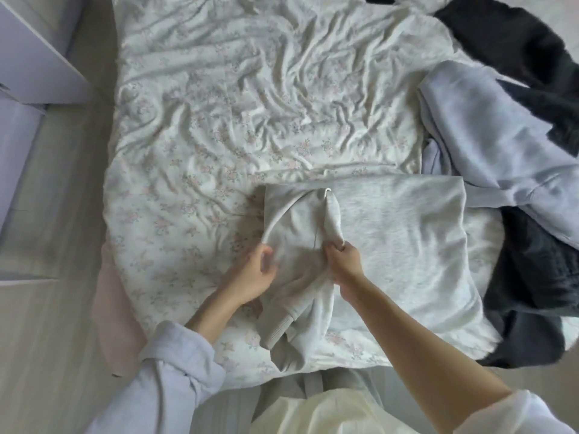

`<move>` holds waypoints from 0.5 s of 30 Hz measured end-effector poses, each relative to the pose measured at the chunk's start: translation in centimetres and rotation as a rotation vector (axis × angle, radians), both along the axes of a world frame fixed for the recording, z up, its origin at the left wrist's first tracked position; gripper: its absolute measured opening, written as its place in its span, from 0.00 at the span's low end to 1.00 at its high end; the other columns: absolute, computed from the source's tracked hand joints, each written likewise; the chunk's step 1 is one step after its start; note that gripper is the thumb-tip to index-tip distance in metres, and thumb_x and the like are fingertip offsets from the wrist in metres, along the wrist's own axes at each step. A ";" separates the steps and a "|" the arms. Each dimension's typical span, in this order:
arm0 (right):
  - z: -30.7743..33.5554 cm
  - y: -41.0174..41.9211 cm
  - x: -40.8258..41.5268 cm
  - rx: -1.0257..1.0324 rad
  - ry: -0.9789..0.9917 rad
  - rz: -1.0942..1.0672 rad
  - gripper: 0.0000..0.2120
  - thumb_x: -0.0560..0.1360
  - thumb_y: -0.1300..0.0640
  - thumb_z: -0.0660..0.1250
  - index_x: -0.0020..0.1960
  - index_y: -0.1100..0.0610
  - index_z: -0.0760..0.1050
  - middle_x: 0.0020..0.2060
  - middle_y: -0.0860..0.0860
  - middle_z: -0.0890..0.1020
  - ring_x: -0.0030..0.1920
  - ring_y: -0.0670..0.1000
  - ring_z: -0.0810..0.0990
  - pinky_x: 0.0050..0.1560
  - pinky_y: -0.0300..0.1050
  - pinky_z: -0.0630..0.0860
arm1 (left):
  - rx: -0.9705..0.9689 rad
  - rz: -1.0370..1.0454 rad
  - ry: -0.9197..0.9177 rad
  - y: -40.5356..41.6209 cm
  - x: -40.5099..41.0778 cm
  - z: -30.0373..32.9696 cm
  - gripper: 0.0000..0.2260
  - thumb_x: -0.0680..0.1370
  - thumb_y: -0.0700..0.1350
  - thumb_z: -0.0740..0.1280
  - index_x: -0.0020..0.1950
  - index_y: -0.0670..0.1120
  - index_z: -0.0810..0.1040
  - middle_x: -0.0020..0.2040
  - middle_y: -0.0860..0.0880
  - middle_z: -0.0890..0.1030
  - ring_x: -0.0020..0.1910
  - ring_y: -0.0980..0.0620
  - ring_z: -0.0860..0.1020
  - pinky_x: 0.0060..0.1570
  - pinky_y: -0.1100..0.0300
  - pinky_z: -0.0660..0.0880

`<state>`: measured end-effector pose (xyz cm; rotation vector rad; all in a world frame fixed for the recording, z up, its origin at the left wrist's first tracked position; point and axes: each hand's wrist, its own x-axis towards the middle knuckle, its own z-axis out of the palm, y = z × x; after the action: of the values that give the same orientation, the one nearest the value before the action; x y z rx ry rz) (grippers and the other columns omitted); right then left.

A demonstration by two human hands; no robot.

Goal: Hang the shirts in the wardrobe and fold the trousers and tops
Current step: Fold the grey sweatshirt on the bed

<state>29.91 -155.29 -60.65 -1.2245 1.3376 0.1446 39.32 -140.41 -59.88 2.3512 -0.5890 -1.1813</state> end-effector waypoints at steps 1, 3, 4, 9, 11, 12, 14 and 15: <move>0.1 0.9 0.0 -0.008 -0.003 0.025 0.07 0.74 0.57 0.61 0.48 0.59 0.74 0.40 0.54 0.79 0.41 0.53 0.79 0.40 0.48 0.77 | 0.032 0.005 0.096 0.4 -0.5 -0.7 0.20 0.78 0.48 0.64 0.68 0.50 0.64 0.59 0.49 0.72 0.55 0.50 0.74 0.54 0.57 0.71; 0.3 2.0 0.0 0.007 -0.003 0.091 0.09 0.74 0.54 0.63 0.48 0.60 0.74 0.40 0.53 0.80 0.42 0.52 0.80 0.43 0.48 0.79 | -0.009 0.082 0.215 0.6 -1.7 -1.5 0.24 0.77 0.47 0.65 0.70 0.51 0.59 0.59 0.49 0.71 0.55 0.49 0.74 0.51 0.59 0.70; 0.3 2.1 0.0 -0.023 0.016 0.139 0.09 0.74 0.55 0.63 0.47 0.61 0.74 0.39 0.52 0.79 0.42 0.52 0.79 0.43 0.47 0.78 | -0.051 0.136 0.203 0.6 -2.1 -1.7 0.23 0.77 0.46 0.65 0.69 0.50 0.61 0.57 0.48 0.73 0.53 0.50 0.75 0.49 0.60 0.71; 1.3 -0.3 -1.2 -0.369 0.055 0.290 0.08 0.79 0.58 0.53 0.46 0.58 0.69 0.36 0.48 0.74 0.38 0.51 0.73 0.36 0.45 0.66 | -0.032 0.249 -0.257 -0.9 -2.3 -0.2 0.16 0.74 0.50 0.68 0.58 0.48 0.69 0.50 0.52 0.70 0.50 0.50 0.72 0.45 0.58 0.68; 1.9 -1.5 -2.4 -0.455 0.023 0.287 0.09 0.80 0.57 0.52 0.48 0.58 0.70 0.37 0.49 0.76 0.39 0.53 0.74 0.37 0.47 0.69 | -0.114 0.275 -0.313 -2.5 -2.8 0.6 0.21 0.72 0.50 0.70 0.60 0.46 0.67 0.53 0.51 0.68 0.58 0.48 0.69 0.52 0.55 0.68; 2.3 -2.4 -3.3 -0.494 0.025 0.286 0.09 0.80 0.57 0.52 0.49 0.58 0.70 0.38 0.51 0.78 0.40 0.55 0.75 0.40 0.49 0.71 | -0.151 0.259 -0.281 -3.5 -3.2 1.0 0.24 0.72 0.50 0.71 0.63 0.45 0.66 0.57 0.49 0.68 0.60 0.48 0.67 0.55 0.55 0.68; 2.6 -5.0 -5.1 -0.548 0.024 0.275 0.09 0.80 0.58 0.53 0.51 0.58 0.71 0.41 0.54 0.80 0.43 0.58 0.77 0.43 0.52 0.73 | -0.208 0.182 -0.229 -5.5 -4.3 1.6 0.26 0.73 0.50 0.69 0.68 0.46 0.64 0.62 0.48 0.69 0.61 0.50 0.69 0.56 0.58 0.68; 2.7 -6.7 -5.9 -0.571 0.021 0.266 0.09 0.80 0.58 0.53 0.52 0.58 0.71 0.42 0.56 0.80 0.44 0.60 0.77 0.43 0.51 0.73 | -0.241 0.128 -0.244 -6.5 -4.9 1.8 0.26 0.74 0.51 0.69 0.69 0.46 0.64 0.62 0.48 0.69 0.61 0.50 0.70 0.56 0.59 0.68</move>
<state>23.98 -161.97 -57.92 -1.8868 1.2690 -0.0438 34.42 -146.91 -58.07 2.2997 -0.6138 -0.7283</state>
